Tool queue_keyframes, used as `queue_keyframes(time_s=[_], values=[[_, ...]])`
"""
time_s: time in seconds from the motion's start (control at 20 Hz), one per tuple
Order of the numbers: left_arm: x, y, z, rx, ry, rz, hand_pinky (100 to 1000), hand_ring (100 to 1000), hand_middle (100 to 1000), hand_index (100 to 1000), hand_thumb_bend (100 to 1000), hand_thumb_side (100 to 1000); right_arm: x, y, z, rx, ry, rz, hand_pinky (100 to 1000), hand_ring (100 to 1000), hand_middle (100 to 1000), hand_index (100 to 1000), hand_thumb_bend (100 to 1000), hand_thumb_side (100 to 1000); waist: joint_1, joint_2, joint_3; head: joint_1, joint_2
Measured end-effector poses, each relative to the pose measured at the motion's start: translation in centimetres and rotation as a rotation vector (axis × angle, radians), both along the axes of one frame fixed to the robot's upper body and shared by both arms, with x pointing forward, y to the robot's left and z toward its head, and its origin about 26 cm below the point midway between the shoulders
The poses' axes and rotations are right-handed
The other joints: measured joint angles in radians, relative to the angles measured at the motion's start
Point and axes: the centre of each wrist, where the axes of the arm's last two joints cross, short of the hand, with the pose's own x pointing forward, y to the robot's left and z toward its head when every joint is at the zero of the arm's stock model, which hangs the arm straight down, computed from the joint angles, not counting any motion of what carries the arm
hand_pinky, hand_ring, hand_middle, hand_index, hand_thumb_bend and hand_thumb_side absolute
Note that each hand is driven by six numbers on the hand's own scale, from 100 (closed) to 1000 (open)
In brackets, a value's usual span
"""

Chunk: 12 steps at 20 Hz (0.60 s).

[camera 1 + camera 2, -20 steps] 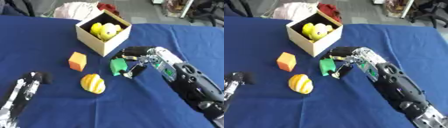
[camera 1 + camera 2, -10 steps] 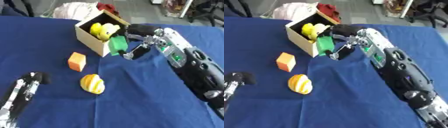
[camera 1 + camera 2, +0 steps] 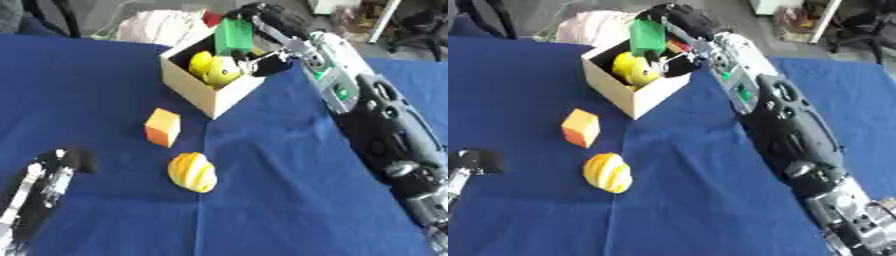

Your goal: Pick up objects on the table and place them in the box.

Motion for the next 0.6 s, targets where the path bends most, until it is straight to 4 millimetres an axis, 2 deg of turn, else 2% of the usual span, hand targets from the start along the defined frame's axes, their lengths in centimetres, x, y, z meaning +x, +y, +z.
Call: queue_keyframes(time_s=[0.1,0.2,0.25,0.3,0.35,0.5,0.6], values=[[0.1,-0.2,0.2,0.0,-0.005,-0.012,671,574,512,664,100,795,0.6,0.4,-1.4,0.007,0.009,-0.035,701,662,740,935,100,183,0.0,0.0,0.014,-0.008,-0.005],[0.1,-0.3,0.3,0.0,-0.007,-0.02,671,574,512,664,100,795,1.0,0.7,-2.8,0.001,0.038,-0.071,775,774,849,993,100,190,0.0,0.0,0.024,-0.013,-0.009],[0.1,-0.3,0.3,-0.001,-0.006,-0.023,671,574,512,664,100,795,1.2,0.8,-3.5,-0.007,0.059,-0.088,775,774,849,993,100,190,0.0,0.0,0.027,-0.014,-0.009],[0.1,-0.4,0.3,0.0,-0.005,-0.025,671,573,512,664,100,795,1.3,0.8,-4.0,-0.017,0.077,-0.106,839,861,930,1000,100,191,0.0,0.0,0.028,-0.015,-0.011],[0.1,-0.4,0.3,0.0,-0.005,-0.025,671,573,512,664,100,796,1.4,0.7,-4.3,-0.026,0.094,-0.125,866,898,961,1000,100,187,0.0,0.0,0.029,-0.016,-0.012],[0.1,-0.4,0.3,-0.001,-0.005,-0.026,671,573,512,664,100,798,1.6,0.7,-4.3,-0.035,0.107,-0.167,901,954,1000,1000,100,263,0.0,0.0,0.027,-0.017,-0.013],[0.1,-0.4,0.3,-0.001,-0.005,-0.026,671,573,511,664,100,797,1.6,0.6,-4.2,-0.039,0.105,-0.182,905,958,1000,1000,100,239,0.0,0.0,0.023,-0.017,-0.013]])
